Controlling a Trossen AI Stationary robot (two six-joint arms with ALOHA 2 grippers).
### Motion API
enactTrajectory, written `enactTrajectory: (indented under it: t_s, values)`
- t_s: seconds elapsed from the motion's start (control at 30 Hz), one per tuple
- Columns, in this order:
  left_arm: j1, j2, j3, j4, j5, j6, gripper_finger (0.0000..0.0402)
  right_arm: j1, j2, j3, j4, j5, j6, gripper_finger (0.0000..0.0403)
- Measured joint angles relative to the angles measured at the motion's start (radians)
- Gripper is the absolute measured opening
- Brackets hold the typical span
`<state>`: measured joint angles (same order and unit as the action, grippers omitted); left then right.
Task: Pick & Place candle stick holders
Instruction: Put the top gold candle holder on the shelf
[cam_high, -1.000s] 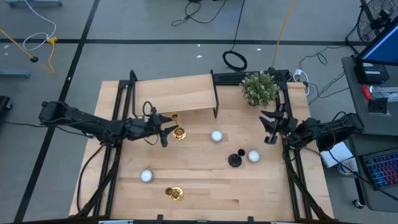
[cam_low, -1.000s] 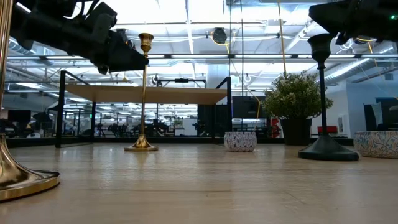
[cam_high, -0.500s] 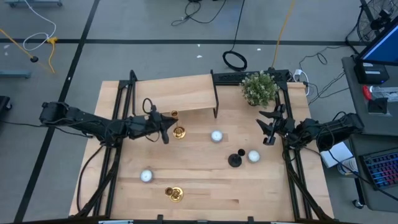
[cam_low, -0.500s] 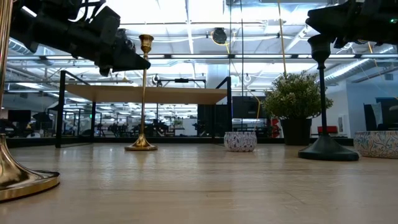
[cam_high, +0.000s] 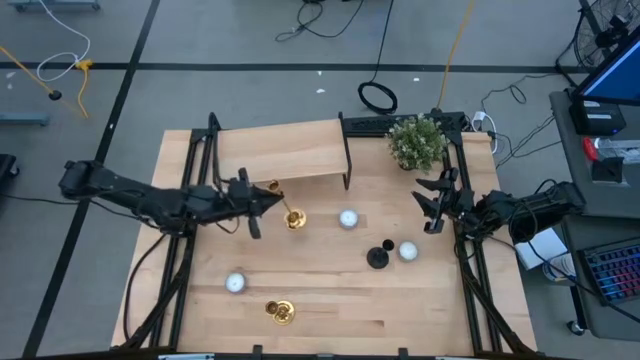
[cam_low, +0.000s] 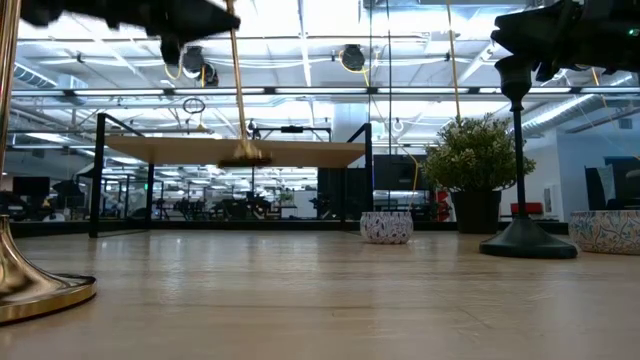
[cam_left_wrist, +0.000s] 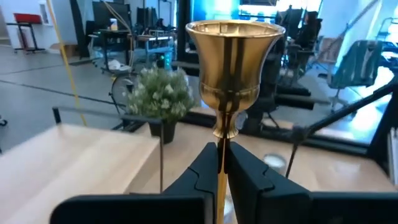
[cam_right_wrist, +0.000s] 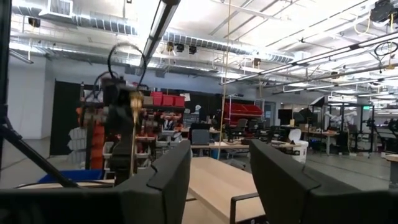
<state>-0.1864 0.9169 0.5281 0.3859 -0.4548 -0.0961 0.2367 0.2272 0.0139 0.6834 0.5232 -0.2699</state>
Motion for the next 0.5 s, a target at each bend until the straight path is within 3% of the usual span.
enactTrajectory:
  t_s: [0.17, 0.5]
  values:
    - [-0.012, -0.081, 0.171, -0.292, -0.061, 0.039, 0.0013, 0.0, 0.0, 0.0, 0.0, 0.0, 0.0, 0.0158]
    - [-0.001, -0.195, 0.427, -0.632, -0.23, 0.162, 0.0014, 0.0, 0.0, 0.0, 0.0, 0.0, -0.001, 0.0155]
